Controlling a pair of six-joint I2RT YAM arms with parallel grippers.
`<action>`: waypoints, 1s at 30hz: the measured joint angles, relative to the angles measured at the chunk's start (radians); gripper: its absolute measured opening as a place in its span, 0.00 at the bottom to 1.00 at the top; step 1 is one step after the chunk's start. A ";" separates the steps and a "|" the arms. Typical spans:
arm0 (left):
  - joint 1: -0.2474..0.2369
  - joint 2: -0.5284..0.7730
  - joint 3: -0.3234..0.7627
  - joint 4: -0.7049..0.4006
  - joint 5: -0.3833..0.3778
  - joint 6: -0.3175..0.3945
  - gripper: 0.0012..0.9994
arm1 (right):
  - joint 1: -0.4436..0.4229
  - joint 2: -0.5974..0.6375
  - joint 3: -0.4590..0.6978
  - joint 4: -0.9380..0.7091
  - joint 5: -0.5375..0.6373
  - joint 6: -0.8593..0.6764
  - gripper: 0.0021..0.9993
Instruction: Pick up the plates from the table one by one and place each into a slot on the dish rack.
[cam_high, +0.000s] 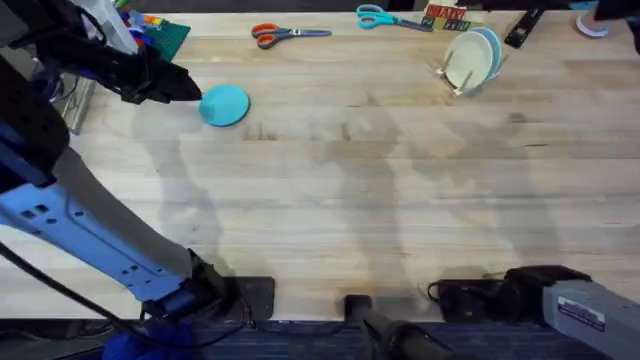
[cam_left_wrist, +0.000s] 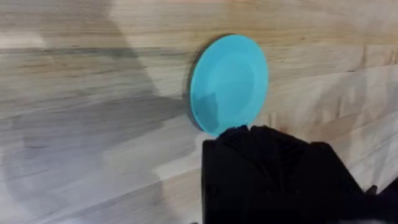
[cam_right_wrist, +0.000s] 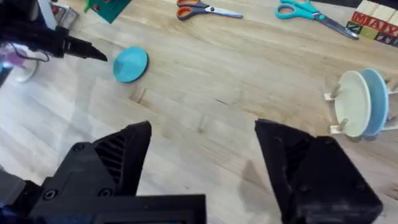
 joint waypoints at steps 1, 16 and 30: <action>0.000 0.003 0.000 0.003 0.000 0.000 0.04 | 0.000 0.000 0.000 0.000 0.000 0.000 0.99; 0.006 0.087 0.000 0.051 0.019 -0.001 0.04 | 0.000 0.000 0.000 0.000 0.000 0.000 1.00; 0.006 0.097 0.000 0.124 0.022 -0.015 0.04 | 0.000 0.000 0.000 0.000 0.000 0.000 1.00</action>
